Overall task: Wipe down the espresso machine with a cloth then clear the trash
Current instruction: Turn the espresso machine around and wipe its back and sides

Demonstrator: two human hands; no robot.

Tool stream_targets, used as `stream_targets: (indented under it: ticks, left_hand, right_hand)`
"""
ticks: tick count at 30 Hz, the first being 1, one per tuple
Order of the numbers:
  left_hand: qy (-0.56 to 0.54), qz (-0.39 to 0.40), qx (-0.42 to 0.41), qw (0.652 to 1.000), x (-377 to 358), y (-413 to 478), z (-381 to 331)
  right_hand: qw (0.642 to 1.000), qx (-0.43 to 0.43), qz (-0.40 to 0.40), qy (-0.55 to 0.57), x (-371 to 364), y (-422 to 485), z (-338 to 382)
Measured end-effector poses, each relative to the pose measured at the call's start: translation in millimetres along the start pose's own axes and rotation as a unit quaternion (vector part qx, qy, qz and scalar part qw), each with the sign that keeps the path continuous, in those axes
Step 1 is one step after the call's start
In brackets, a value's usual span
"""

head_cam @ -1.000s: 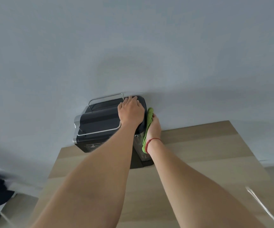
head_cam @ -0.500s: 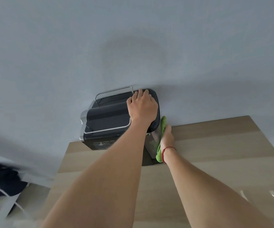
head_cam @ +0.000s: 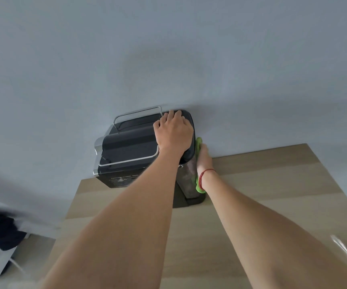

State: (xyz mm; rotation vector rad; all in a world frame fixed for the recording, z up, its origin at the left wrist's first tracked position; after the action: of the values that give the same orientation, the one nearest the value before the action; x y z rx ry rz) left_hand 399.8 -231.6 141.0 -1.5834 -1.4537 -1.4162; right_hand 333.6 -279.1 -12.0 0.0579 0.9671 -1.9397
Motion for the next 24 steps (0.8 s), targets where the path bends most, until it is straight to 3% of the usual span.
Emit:
stream_targets:
  ticks: [9,16,24]
  left_hand:
    - [-0.005,0.016,0.005,1.000,3.2,-7.7,-3.3]
    - [-0.001,0.007,0.001,1.000,1.5,-4.8,-2.2]
    - [-0.008,-0.018,0.000,1.000,-0.6,0.2,0.0]
  right_hand:
    - [0.992,0.067,-0.043,0.094,-11.1,-31.8,6.6]
    - [0.990,0.073,-0.109,0.059,-0.2,-42.5,6.6]
    - [0.993,0.003,-0.119,0.014,32.0,22.9,-52.1]
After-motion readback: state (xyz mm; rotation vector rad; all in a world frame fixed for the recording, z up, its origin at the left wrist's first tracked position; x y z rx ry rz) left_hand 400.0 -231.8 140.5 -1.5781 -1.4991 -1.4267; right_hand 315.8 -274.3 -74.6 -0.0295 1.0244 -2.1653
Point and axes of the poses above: each hand's wrist, its own y-axis towards the middle knuckle, its own x-axis out of the back of the hand, z = x × y, the point moved 10 cm from there along y, towards the middle knuckle, and after that the axes turned 5 degrees about -y, right-handed, at the moved point
